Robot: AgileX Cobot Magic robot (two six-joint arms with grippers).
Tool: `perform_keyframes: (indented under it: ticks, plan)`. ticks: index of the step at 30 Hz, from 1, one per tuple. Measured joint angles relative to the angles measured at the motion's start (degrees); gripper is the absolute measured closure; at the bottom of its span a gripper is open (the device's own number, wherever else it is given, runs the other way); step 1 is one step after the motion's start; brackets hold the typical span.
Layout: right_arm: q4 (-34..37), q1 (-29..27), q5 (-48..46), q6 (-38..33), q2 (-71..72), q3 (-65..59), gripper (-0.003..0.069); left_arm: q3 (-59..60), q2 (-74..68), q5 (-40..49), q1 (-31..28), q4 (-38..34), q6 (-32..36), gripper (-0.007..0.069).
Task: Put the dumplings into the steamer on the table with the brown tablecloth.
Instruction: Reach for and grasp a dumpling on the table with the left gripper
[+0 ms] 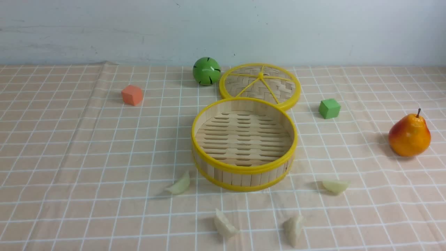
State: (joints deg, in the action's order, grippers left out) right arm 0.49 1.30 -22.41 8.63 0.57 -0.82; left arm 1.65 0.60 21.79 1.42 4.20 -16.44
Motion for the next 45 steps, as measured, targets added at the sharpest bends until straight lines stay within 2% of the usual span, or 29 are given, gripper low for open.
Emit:
perform_keyframes:
  ticks: [27,45]
  plan:
    - [0.00,0.00,0.00,0.00,0.00,0.00,0.0420,0.00,0.00,0.21,0.00,0.00,0.00,0.0386]
    - [-2.38,0.00,0.06,0.00,0.00,0.00,0.0420,0.00,0.00,0.26,0.00,0.00,0.00,0.0386]
